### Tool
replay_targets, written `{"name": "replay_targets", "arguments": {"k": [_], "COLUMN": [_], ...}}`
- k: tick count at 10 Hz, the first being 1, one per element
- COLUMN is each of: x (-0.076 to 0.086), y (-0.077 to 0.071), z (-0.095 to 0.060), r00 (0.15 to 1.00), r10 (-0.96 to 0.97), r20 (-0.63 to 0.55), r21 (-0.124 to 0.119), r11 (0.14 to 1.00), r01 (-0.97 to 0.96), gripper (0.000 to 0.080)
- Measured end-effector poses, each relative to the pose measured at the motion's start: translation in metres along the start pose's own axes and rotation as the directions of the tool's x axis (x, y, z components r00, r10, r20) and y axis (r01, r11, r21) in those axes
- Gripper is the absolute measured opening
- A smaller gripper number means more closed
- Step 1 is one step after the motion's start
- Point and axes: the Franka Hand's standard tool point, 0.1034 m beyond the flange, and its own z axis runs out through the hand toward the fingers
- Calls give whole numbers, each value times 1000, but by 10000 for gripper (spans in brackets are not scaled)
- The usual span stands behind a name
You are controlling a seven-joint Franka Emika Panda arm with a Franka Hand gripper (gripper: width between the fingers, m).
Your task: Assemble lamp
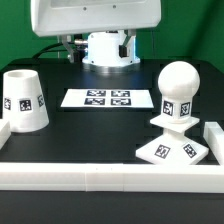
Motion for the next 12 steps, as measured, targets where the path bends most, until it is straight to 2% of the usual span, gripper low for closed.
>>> {"name": "replay_targets", "arguments": {"k": [2,3,4,6,8,9,12], "x": [-41,-55,-60,-57,-61,-71,-94], "y": [35,53,60,56,60,70,90], "z": [5,10,14,14,16,21,29], "r00": [999,999,999,999,1000,999,999], "r10": [29,24,36,26,5,5,9], "r20": [17,25,28,27,28,33,49], "r21": [18,20,18,18,24,36,48], "r11": [999,999,999,1000,1000,999,999], "r01": [-30,-25,-37,-26,-5,-6,-11], "gripper": [698,698,698,698,698,698,698]}}
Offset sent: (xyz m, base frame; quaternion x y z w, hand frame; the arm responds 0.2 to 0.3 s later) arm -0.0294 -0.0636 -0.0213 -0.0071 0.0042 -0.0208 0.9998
